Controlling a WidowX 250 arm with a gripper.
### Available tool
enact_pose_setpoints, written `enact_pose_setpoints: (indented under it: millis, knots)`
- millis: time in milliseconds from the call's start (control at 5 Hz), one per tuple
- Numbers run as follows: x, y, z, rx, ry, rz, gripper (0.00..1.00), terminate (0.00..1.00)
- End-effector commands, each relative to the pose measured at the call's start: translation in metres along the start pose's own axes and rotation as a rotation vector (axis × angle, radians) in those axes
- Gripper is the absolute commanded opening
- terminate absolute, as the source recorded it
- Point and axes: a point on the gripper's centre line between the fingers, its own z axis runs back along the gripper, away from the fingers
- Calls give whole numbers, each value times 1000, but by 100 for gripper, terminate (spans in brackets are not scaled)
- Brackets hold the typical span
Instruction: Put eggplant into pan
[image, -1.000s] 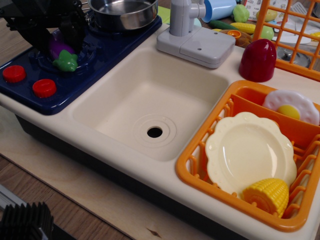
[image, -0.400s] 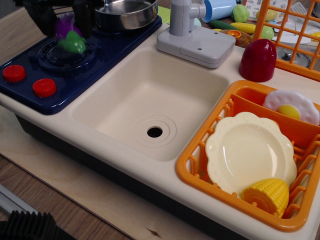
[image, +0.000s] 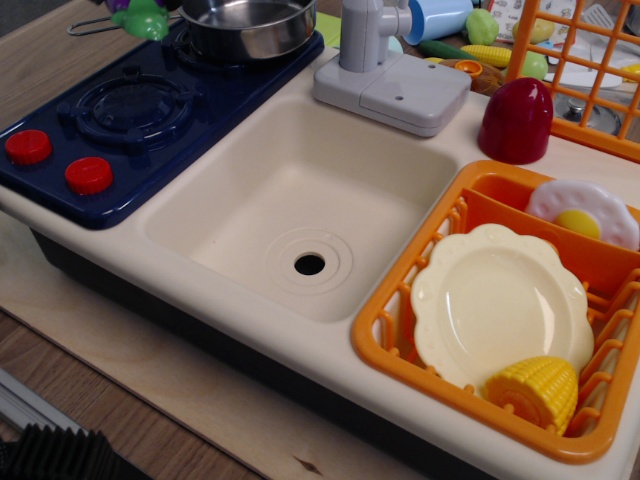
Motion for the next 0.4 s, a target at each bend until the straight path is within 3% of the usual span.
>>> enact_pose_setpoints:
  millis: [0, 200]
  knots:
    - [37, 14, 2, -44, -146, -133, 0, 0]
    - [55, 18, -13, -92, -165, -172, 0, 0]
